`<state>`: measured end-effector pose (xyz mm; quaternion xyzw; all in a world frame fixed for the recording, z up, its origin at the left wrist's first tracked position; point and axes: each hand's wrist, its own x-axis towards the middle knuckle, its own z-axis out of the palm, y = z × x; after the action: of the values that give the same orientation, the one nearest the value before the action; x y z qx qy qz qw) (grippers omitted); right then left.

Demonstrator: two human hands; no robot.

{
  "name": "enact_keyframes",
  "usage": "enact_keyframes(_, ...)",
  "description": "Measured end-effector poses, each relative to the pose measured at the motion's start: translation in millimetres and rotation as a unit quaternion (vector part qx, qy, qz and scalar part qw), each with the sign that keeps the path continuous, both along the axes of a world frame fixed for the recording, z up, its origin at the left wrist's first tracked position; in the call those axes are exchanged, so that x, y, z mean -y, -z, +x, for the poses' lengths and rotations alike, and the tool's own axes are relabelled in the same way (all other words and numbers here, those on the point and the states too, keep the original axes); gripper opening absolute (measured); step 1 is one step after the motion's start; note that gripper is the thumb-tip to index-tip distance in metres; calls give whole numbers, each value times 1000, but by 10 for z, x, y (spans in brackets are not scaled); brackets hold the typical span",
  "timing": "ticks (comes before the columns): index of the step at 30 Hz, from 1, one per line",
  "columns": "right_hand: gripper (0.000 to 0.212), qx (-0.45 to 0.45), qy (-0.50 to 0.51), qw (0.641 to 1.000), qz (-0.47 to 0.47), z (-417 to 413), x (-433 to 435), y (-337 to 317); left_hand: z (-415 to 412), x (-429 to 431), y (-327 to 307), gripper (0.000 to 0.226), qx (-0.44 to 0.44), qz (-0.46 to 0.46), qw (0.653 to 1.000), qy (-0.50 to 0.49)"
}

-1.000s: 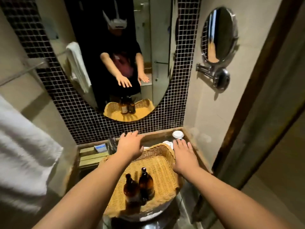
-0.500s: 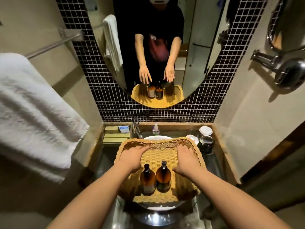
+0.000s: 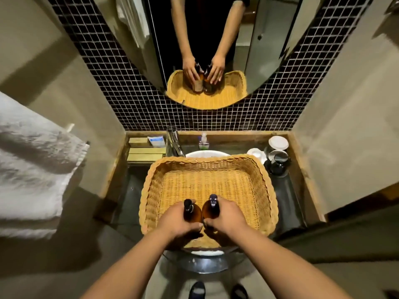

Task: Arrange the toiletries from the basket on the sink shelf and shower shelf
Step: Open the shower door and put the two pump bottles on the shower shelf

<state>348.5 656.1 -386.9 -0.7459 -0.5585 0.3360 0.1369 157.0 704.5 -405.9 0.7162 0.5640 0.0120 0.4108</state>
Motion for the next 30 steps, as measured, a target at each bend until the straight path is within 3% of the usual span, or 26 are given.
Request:
enact_keyframes(9, 73, -68, 59, 995, 47, -109, -32, 467, 109, 91, 309, 71, 69, 37, 993, -87)
enact_keyframes(17, 68, -79, 46, 994, 53, -73, -101, 534, 127, 94, 326, 71, 23, 61, 995, -81)
enact_keyframes(22, 58, -78, 71, 993, 46, -120, -26, 430, 169, 32, 166, 89, -54, 50, 997, -32)
enact_keyframes(30, 71, -16, 75, 994, 80, 151, -73, -301, 266, -230, -467, 98, -136, 104, 984, 55)
